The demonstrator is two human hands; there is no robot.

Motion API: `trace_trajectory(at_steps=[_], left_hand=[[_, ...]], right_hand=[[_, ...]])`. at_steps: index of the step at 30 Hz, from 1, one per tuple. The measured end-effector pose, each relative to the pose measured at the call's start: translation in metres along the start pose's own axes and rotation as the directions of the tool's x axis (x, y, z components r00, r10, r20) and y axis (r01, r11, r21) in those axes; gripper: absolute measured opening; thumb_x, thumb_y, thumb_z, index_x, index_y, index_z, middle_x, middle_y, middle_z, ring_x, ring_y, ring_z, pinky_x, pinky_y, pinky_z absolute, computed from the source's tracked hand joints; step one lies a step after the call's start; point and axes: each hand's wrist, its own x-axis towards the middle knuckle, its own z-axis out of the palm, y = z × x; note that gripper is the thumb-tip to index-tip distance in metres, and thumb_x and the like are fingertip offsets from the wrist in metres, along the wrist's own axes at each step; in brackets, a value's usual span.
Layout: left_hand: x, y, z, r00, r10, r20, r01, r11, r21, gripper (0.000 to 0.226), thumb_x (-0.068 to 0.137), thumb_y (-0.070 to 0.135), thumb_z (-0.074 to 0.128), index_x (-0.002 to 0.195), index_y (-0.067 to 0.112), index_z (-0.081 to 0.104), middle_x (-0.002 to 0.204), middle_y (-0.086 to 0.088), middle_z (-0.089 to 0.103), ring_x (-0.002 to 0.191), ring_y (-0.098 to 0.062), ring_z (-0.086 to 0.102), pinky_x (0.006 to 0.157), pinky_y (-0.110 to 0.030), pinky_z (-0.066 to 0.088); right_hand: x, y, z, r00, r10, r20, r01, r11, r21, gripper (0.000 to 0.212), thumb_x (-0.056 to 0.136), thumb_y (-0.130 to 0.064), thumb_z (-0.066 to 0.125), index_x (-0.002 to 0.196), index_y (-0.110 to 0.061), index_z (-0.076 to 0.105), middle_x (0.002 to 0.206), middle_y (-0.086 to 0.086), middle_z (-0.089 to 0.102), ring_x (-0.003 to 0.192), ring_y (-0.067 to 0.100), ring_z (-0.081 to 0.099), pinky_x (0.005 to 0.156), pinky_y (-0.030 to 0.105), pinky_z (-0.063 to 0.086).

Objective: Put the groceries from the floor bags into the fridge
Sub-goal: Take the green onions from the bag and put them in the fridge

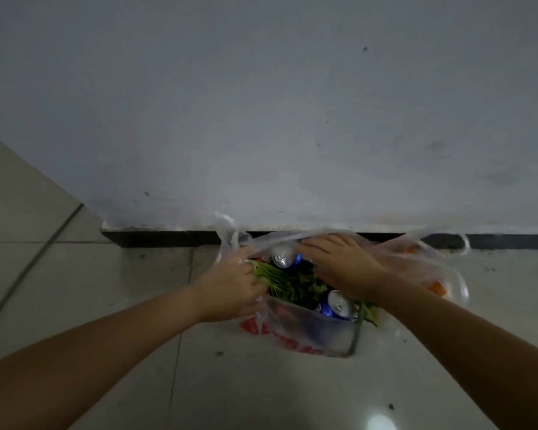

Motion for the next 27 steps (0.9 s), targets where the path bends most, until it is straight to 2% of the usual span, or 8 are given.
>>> trace_trajectory(at_steps=[3, 7, 10, 14, 17, 20, 24, 27], left_hand=[[-0.017, -0.013, 0.032, 0.995, 0.095, 0.032, -0.097, 0.993, 0.073, 0.04, 0.088, 0.046, 0.041, 0.107, 0.023, 0.068, 0.106, -0.001, 0.071, 0.107, -0.021, 0.064, 0.11, -0.048, 0.036], [-0.048, -0.008, 0.047, 0.993, 0.108, 0.048, -0.105, 0.992, -0.064, 0.048, 0.099, 0.042, 0.022, 0.099, 0.029, 0.068, 0.074, 0.005, 0.071, 0.07, -0.012, 0.068, 0.093, -0.032, 0.049], [-0.06, -0.005, 0.064, 0.998, 0.041, -0.038, -0.047, 0.987, -0.151, 0.058, 0.101, 0.035, 0.008, 0.095, 0.031, 0.065, 0.077, 0.007, 0.069, 0.068, -0.011, 0.065, 0.077, -0.028, 0.055], [-0.053, -0.017, 0.09, 0.971, -0.196, -0.136, 0.153, 0.948, -0.278, 0.047, 0.101, 0.032, 0.019, 0.081, 0.027, 0.061, 0.063, 0.009, 0.063, 0.046, 0.0, 0.056, 0.048, -0.006, 0.038], [-0.037, -0.023, 0.076, 0.885, -0.466, 0.018, 0.411, 0.762, -0.501, 0.019, 0.093, 0.001, 0.04, 0.105, 0.004, 0.054, 0.066, -0.016, 0.057, 0.036, -0.013, 0.053, 0.033, -0.019, 0.034], [-0.028, -0.025, 0.068, 0.687, -0.677, 0.264, 0.645, 0.401, -0.651, 0.046, 0.098, 0.008, 0.043, 0.142, 0.005, 0.03, 0.083, -0.022, 0.061, 0.063, -0.024, 0.055, 0.046, -0.028, 0.033], [-0.03, -0.032, 0.08, 0.709, -0.669, 0.223, 0.573, 0.362, -0.736, 0.031, 0.098, 0.018, 0.041, 0.127, 0.008, 0.041, 0.069, -0.002, 0.056, 0.053, -0.018, 0.051, 0.053, -0.034, 0.043], [-0.036, -0.03, 0.074, 0.754, -0.648, 0.107, 0.439, 0.377, -0.816, 0.011, 0.096, 0.012, 0.046, 0.105, 0.01, 0.052, 0.068, -0.004, 0.058, 0.054, -0.018, 0.053, 0.054, -0.032, 0.044]], right_hand=[[0.027, 0.012, 0.024, 0.995, -0.072, -0.063, 0.071, 0.997, -0.018, 0.058, 0.099, -0.028, 0.041, 0.15, -0.033, 0.015, 0.154, -0.007, 0.027, 0.142, 0.018, 0.025, 0.114, 0.035, 0.019], [0.028, 0.022, 0.022, 0.999, -0.049, 0.02, 0.048, 0.997, 0.052, 0.055, 0.102, -0.038, 0.031, 0.151, -0.034, 0.008, 0.157, -0.006, 0.021, 0.143, 0.017, 0.021, 0.116, 0.035, 0.015], [0.025, 0.027, 0.027, 0.989, 0.007, 0.147, -0.035, 0.982, 0.186, 0.07, 0.096, -0.048, 0.04, 0.15, -0.037, -0.004, 0.16, -0.007, 0.009, 0.145, 0.017, 0.017, 0.117, 0.033, 0.014], [0.03, 0.026, 0.049, 0.963, 0.037, 0.268, -0.134, 0.925, 0.355, 0.093, 0.086, -0.057, 0.056, 0.149, -0.039, -0.01, 0.16, -0.012, 0.001, 0.142, 0.016, 0.027, 0.112, 0.029, 0.026], [0.037, 0.023, 0.049, 0.947, 0.102, 0.305, -0.221, 0.895, 0.388, 0.096, 0.083, -0.061, 0.057, 0.15, -0.037, -0.007, 0.16, -0.003, 0.014, 0.139, 0.022, 0.034, 0.11, 0.029, 0.03], [0.044, 0.012, 0.036, 0.926, 0.156, 0.345, -0.305, 0.847, 0.436, 0.085, 0.087, -0.061, 0.05, 0.152, -0.026, 0.009, 0.157, 0.003, 0.023, 0.141, 0.023, 0.03, 0.111, 0.031, 0.026], [0.056, -0.005, 0.021, 0.98, 0.196, -0.043, -0.173, 0.935, 0.308, 0.043, 0.094, -0.04, 0.051, 0.127, -0.012, 0.054, 0.125, 0.01, 0.056, 0.114, 0.029, 0.056, 0.095, 0.036, 0.043], [0.061, -0.039, 0.01, 0.925, -0.056, -0.375, 0.137, 0.972, 0.192, 0.022, 0.091, -0.025, 0.052, 0.092, -0.009, 0.067, 0.09, 0.009, 0.064, 0.081, 0.026, 0.062, 0.07, 0.033, 0.05]])
